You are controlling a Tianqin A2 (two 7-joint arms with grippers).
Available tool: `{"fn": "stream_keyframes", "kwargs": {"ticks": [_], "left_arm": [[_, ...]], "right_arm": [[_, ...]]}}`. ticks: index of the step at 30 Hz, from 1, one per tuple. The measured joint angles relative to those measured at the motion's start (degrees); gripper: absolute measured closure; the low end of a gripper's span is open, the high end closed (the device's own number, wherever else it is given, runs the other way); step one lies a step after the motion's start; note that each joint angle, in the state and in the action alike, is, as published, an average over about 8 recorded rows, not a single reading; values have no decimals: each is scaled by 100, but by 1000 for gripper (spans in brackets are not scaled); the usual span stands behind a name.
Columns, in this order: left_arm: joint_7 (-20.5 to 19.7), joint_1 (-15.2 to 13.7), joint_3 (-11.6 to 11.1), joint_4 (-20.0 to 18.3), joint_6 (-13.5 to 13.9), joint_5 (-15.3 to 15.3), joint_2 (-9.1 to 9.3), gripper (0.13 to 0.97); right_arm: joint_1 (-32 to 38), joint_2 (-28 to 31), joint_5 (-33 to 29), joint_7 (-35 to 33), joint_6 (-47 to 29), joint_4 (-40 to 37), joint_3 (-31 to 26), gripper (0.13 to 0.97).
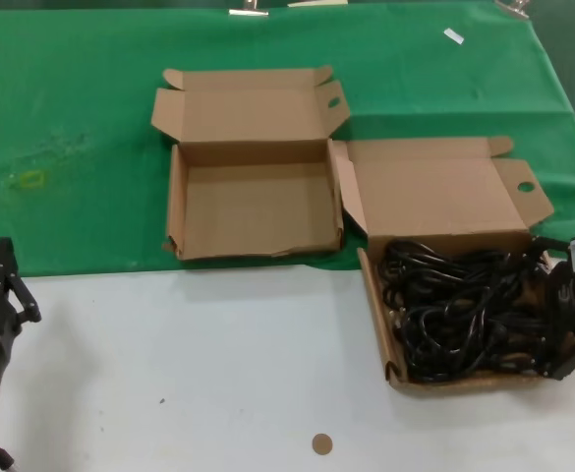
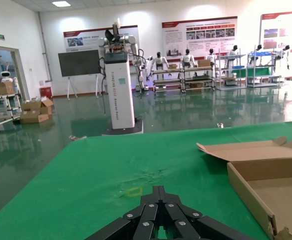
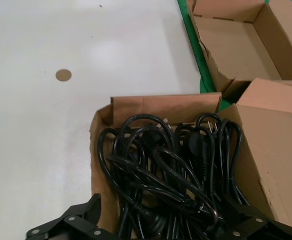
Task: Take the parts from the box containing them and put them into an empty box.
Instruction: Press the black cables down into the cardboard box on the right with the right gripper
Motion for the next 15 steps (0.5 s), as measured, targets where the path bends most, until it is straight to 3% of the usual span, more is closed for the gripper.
{"fn": "stream_keyframes", "kwargs": {"ticks": [5,15], "left_arm": [[0,0,0,0,0,0,0,953],[-3,0,0,0,0,0,0,953]], "right_arm": [[108,-201,-202,-100,-103,-248,49,231],[259,-500,-454,-264,-223,-630,125,415]]}}
